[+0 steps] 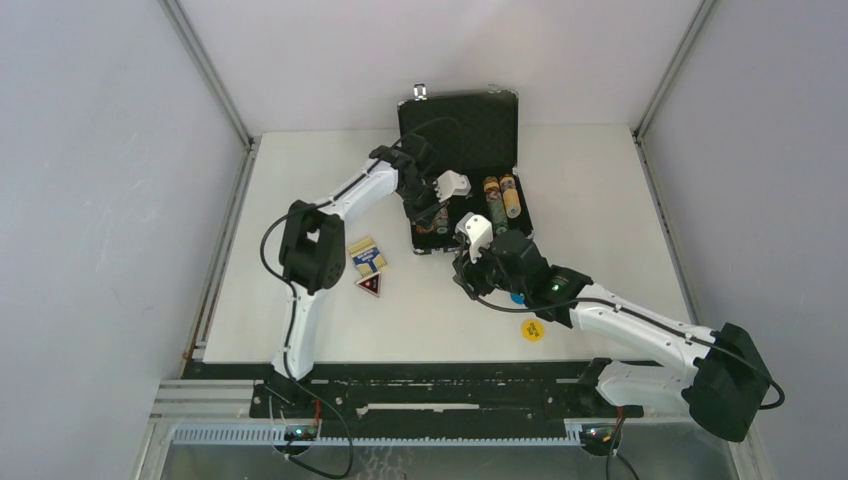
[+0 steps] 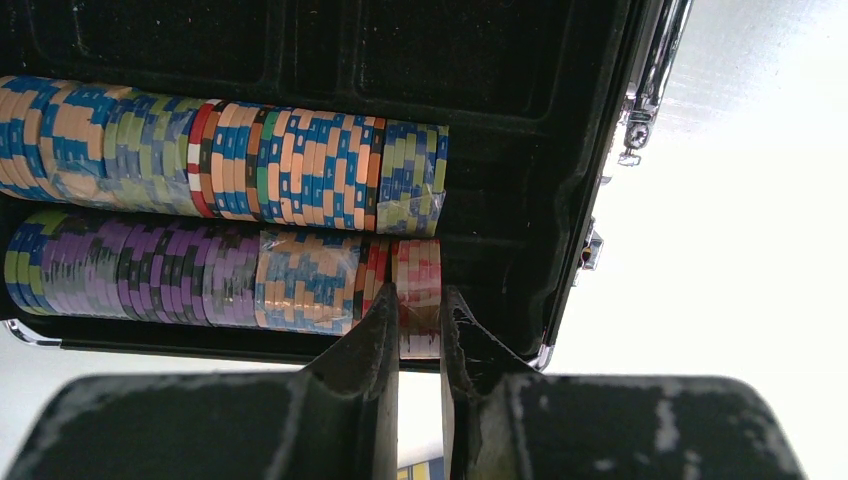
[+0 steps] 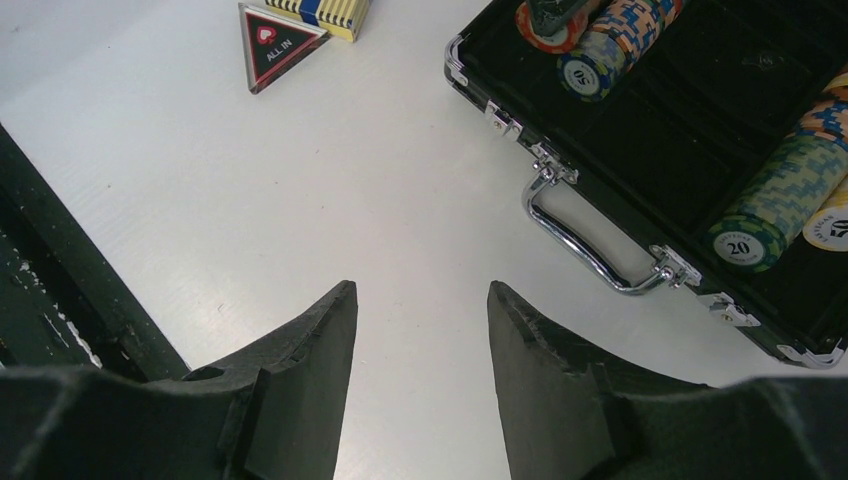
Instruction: Pack up texas hold em set
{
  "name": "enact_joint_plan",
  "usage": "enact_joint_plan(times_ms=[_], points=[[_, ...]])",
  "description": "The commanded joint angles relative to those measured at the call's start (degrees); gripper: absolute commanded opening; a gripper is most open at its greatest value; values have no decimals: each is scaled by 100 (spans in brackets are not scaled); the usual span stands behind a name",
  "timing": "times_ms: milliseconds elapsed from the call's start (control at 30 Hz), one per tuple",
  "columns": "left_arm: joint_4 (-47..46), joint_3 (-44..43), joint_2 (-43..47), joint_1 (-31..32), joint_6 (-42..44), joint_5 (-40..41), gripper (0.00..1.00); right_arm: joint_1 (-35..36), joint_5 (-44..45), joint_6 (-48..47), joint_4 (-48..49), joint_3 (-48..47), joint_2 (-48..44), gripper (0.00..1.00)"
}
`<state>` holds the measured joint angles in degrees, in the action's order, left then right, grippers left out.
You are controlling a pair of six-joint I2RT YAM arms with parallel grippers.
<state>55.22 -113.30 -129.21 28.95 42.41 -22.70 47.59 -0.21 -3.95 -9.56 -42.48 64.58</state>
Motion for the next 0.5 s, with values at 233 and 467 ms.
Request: enact_joint_plan(times_ms=[233,467], points=[[-38,-219,-48,-13,34,309,8,-49,-71,71,280,-25,45,58],[-29,-197,-68,36,20,380,18,-48,-93,74,280,-29,47,58]])
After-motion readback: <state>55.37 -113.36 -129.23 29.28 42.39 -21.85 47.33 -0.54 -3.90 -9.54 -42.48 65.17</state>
